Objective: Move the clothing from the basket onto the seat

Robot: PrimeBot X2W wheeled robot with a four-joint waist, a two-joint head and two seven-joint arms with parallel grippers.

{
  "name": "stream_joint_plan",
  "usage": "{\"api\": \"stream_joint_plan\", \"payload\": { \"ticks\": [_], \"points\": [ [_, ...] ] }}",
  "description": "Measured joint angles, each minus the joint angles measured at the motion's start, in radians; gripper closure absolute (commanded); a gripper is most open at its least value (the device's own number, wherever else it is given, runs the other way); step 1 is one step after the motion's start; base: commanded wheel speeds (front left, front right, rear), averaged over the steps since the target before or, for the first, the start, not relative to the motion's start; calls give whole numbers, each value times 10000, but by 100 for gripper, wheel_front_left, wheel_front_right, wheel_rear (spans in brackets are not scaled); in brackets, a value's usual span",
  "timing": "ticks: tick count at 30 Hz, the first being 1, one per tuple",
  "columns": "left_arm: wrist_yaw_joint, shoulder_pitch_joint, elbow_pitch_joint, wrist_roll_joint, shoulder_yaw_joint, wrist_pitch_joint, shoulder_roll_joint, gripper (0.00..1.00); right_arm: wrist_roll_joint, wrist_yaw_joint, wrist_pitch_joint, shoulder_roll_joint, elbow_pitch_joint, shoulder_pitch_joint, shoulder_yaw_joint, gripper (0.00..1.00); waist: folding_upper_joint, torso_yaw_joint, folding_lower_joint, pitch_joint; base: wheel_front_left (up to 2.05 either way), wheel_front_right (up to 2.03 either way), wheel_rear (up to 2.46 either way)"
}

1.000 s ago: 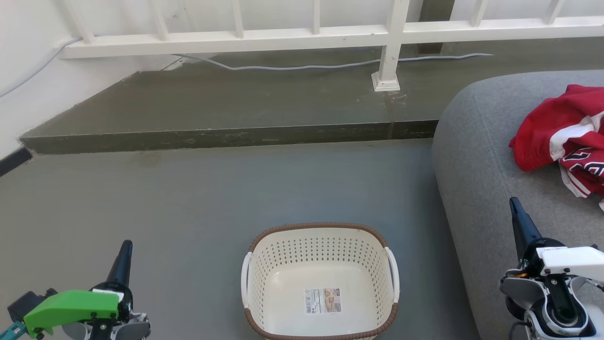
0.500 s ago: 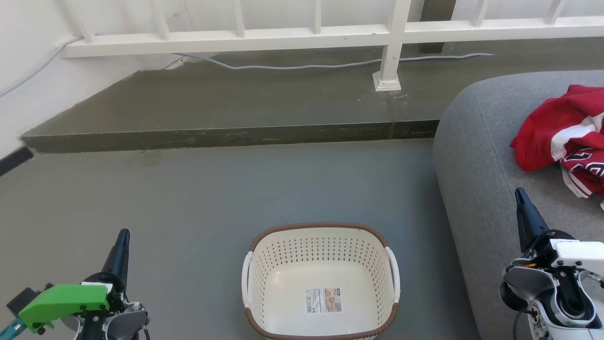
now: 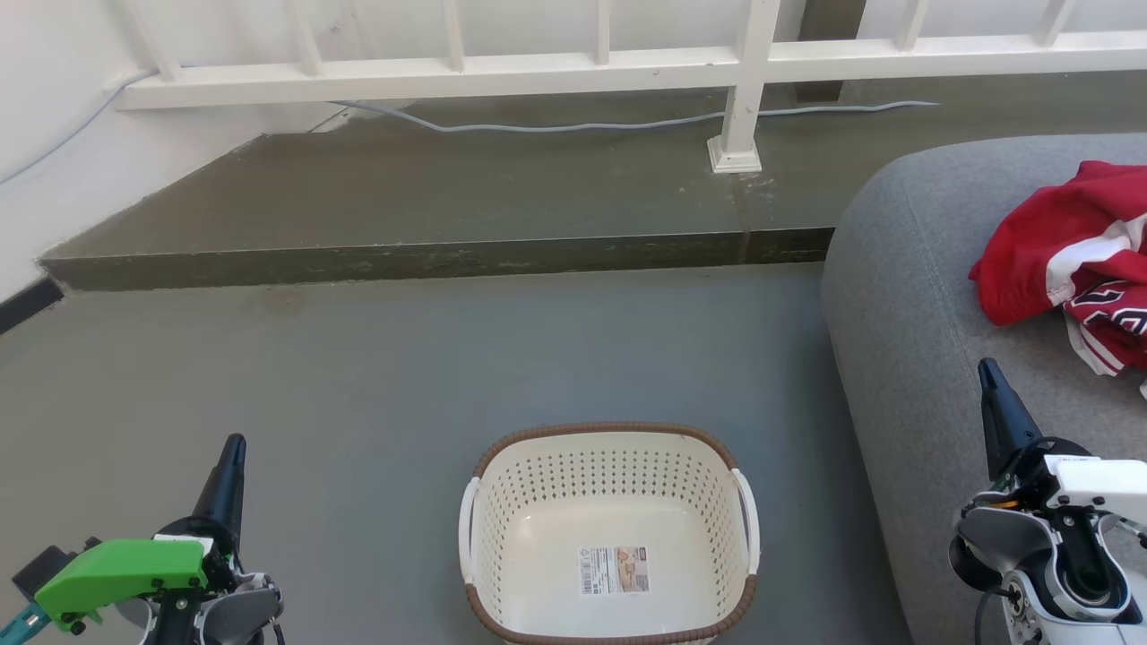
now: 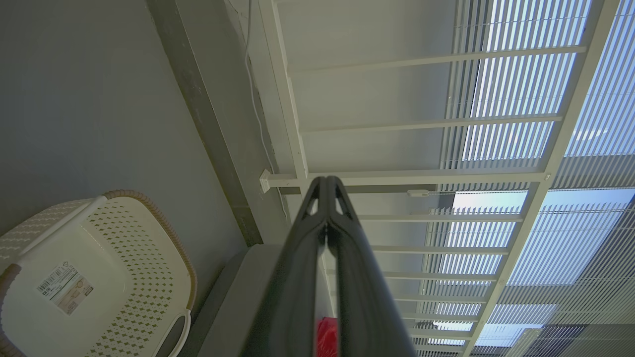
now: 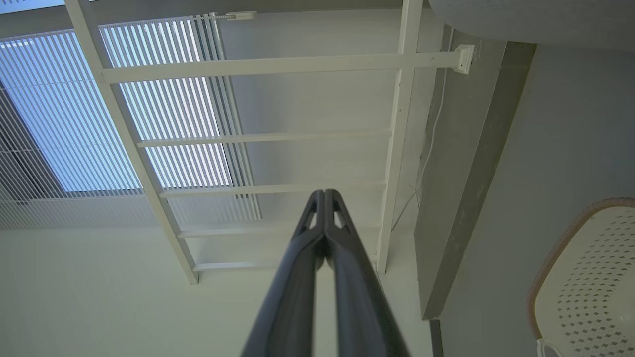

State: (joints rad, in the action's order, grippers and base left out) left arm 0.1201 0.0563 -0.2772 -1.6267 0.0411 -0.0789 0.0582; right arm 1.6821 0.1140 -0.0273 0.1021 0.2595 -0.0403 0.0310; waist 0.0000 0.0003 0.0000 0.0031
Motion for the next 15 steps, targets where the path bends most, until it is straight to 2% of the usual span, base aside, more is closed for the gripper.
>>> {"api": "stream_joint_plan", "payload": {
  "ticks": [15],
  "points": [
    [0,2,-13,0,8,-4,-2,100,0,2,-4,0,65,-41,12,100,0,-1,0,-2,0,0,0]
  ]
}}
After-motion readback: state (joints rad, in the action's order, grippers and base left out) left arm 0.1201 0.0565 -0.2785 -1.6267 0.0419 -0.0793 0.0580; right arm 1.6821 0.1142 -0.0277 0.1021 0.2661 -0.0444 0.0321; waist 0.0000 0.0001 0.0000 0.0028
